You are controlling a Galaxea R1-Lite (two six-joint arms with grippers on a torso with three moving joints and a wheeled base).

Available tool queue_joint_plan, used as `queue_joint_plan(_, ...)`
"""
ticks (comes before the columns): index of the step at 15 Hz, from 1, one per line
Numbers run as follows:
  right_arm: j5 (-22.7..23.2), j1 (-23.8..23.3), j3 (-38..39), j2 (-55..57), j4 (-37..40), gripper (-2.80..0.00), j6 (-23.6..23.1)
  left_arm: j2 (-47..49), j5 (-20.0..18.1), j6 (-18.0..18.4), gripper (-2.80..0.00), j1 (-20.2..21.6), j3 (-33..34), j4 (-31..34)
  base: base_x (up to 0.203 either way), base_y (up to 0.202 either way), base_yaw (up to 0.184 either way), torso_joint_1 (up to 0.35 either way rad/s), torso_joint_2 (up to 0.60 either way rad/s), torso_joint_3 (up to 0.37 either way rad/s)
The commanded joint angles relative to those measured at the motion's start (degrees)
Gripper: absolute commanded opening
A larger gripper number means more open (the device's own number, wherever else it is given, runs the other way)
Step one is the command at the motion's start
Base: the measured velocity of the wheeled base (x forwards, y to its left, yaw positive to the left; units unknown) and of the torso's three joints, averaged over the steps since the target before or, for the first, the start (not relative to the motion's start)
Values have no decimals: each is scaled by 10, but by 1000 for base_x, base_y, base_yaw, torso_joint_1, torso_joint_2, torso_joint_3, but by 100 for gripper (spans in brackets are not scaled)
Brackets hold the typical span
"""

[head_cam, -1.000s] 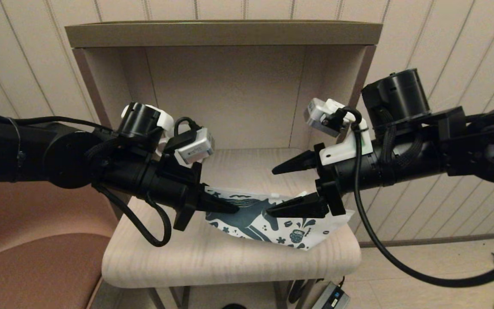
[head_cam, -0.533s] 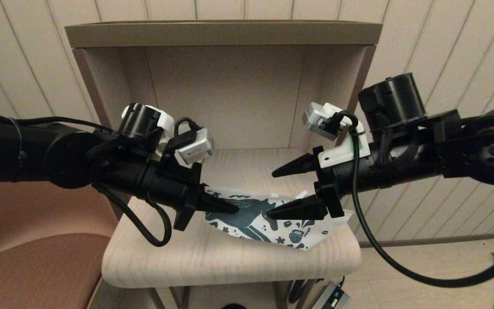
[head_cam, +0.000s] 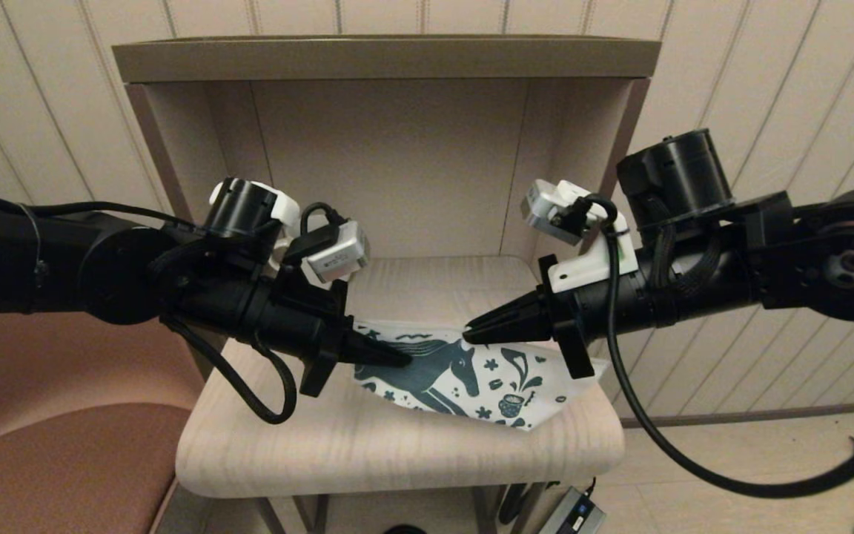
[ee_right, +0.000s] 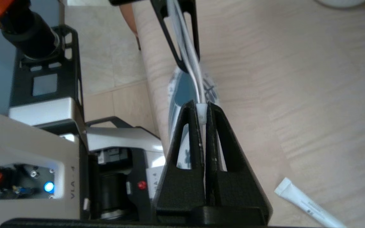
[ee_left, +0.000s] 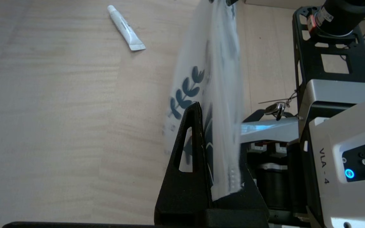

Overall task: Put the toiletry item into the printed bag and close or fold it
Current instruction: Open the storage bag

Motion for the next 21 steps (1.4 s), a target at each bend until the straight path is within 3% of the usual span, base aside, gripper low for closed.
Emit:
queue_joint_plan(1, 3, 1, 2, -1, 1, -280, -2, 0, -3, 3, -280, 0, 0, 1, 0, 0, 0, 0, 0, 0)
queue_joint_plan(8, 2, 0, 27, -7, 0, -280, -2, 0, -3, 3, -280, 2, 1, 1, 0, 0, 0, 0, 0, 0)
queue_joint_plan(21, 9, -70, 99, -71, -5, -280, -4, 2, -3, 3, -280, 6, 0, 1, 0, 0, 0, 0, 0, 0)
